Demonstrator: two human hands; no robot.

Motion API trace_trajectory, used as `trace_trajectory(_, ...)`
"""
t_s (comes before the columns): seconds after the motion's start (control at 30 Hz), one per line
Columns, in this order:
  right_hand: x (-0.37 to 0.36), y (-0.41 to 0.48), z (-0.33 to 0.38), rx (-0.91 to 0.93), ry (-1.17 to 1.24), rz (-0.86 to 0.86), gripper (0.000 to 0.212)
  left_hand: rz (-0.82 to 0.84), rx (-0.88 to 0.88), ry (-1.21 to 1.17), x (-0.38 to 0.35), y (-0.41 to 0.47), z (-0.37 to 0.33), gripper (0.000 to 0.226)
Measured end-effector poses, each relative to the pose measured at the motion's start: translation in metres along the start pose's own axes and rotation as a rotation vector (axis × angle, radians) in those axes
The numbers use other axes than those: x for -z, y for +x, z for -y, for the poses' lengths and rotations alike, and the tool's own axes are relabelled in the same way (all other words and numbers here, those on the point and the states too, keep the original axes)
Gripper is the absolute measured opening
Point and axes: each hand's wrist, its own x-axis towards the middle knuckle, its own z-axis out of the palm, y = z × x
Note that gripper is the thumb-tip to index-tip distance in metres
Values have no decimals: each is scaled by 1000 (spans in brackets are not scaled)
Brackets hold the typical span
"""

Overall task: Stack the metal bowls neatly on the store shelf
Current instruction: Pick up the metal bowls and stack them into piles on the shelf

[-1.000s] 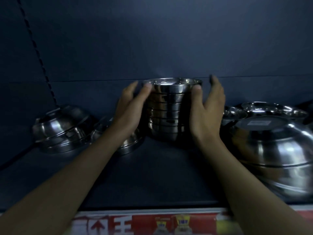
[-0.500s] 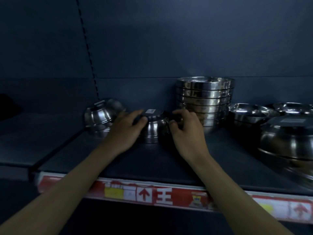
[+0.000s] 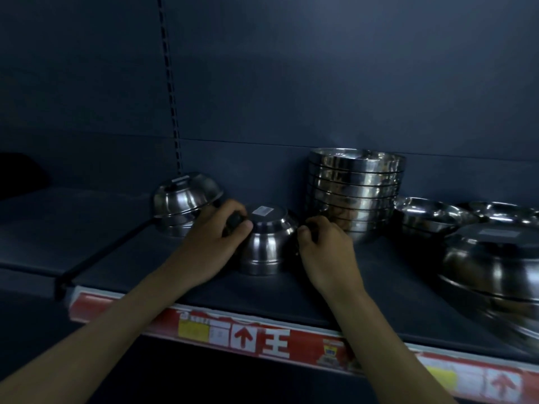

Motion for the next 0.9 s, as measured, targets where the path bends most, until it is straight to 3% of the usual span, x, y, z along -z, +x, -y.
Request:
trace_trajectory(0.1, 1, -1, 1, -8, 10, 6, 26, -117, 8, -100, 4, -6, 8, 4)
trace_trajectory(0.23, 2, -3, 2, -74, 9, 26, 38, -243, 247, -352, 7, -4, 19, 13)
trace_trajectory(0.33, 3, -5, 3, -98, -1, 46, 45, -206, 311, -362, 6, -3, 17, 23)
trace_trajectory(0.5, 4, -7, 5, -84, -44, 79, 47, -111, 306, -305, 4, -5, 14, 22)
trace_trajectory(0.77, 2, -4, 3, -34, -43, 81, 42, -135, 223, -453, 8, -10, 17, 20)
trace_trajectory(0.9, 2, -5, 5, 54, -7, 54, 39, -211, 185, -523, 9, -12, 14, 8)
